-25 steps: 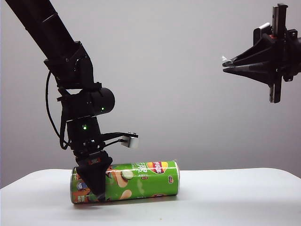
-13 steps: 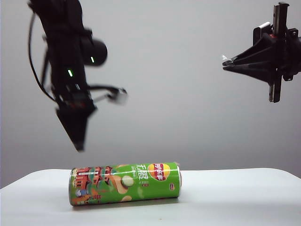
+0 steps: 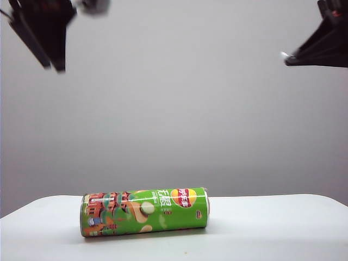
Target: Pick up the green tub of chips from the desk, push the transparent container that's holding the chips and has slipped out back in, and finally put the chips back on the desk.
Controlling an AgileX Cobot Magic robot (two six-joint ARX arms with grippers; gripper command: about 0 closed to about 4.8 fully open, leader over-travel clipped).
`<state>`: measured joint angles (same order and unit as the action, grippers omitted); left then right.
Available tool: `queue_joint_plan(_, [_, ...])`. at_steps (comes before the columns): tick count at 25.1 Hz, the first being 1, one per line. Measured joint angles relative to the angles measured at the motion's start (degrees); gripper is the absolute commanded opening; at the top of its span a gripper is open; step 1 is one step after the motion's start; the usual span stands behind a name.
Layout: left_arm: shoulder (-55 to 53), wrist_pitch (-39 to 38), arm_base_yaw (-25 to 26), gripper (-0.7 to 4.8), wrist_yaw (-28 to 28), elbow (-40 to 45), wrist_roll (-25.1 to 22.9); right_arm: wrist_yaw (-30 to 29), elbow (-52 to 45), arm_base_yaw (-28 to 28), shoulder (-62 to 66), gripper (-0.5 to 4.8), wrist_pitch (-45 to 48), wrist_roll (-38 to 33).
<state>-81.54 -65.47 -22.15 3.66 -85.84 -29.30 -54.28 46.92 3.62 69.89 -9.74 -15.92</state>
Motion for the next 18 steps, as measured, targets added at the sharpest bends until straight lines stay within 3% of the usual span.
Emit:
queue_joint_plan(1, [4.1, -0.1, 0.8, 4.79, 0.0, 0.4, 2.6, 5.0, 0.0, -0.4, -3.9, -0.09, -10.4, 6.2])
queue_joint_plan(4, [10.3, 0.3, 1.3, 4.79, 0.5, 2.8, 4.3, 12.6, 0.0, -0.8, -9.0, -0.09, -23.3, 14.5])
queue_joint_plan(8, [22.2, 1.5, 2.3, 4.79, 0.3, 15.2, 4.7, 15.4, -0.3, -0.8, -17.2, -0.09, -33.7, 20.2])
queue_joint_plan(12, [37.1, 13.1, 2.1, 4.79, 0.5, 31.7, 8.4, 16.2, -1.6, -0.8, -26.9, -0.09, -32.7, 19.6])
queue_joint_plan(18, [53.5, 26.6, 2.2, 4.79, 0.5, 46.8, 16.8, 21.6, -8.0, -0.9, -40.1, -0.09, -24.6, 15.6])
